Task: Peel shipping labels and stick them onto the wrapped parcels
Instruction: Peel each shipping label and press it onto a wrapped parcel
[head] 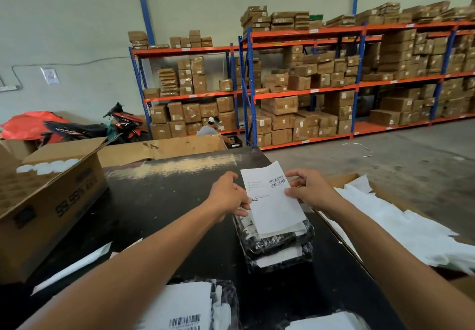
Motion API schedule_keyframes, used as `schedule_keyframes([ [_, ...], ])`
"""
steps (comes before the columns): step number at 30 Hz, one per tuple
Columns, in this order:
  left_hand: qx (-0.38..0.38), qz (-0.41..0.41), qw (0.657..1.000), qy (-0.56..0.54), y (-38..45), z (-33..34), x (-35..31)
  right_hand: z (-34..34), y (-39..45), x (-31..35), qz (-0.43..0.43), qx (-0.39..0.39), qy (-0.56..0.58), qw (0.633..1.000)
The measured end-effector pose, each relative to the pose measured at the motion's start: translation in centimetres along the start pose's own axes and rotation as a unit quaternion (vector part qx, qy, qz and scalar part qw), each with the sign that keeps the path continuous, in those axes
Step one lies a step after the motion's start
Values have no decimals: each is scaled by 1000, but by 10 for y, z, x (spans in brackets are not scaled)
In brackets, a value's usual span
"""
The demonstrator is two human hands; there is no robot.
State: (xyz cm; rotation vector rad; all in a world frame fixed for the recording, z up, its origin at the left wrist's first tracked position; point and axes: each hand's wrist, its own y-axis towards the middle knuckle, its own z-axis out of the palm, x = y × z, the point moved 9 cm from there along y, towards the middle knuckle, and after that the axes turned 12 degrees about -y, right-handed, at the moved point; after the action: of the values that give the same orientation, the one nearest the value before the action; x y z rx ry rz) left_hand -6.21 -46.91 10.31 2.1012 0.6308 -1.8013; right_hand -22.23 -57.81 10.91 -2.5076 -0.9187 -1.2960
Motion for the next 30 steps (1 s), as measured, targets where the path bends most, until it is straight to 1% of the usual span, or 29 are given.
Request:
schedule_keyframes([
  [4, 1, -13, 1000, 16, 4, 1, 9, 9, 7, -10, 4, 9, -20, 1000],
  [8, 3, -24, 999, 36, 8, 3, 12, 12, 10, -16, 3, 3, -33, 999],
  [15, 5, -34, 998, 56, 15, 8, 14, 14, 14, -25, 1, 0, -43, 999],
  [22, 4, -38, 997, 68, 18, 8, 17, 19, 16, -28, 4, 7, -28, 1000],
  [30, 6, -50, 996, 76, 19, 10, 23, 22, 19, -31, 2, 12, -46, 999],
])
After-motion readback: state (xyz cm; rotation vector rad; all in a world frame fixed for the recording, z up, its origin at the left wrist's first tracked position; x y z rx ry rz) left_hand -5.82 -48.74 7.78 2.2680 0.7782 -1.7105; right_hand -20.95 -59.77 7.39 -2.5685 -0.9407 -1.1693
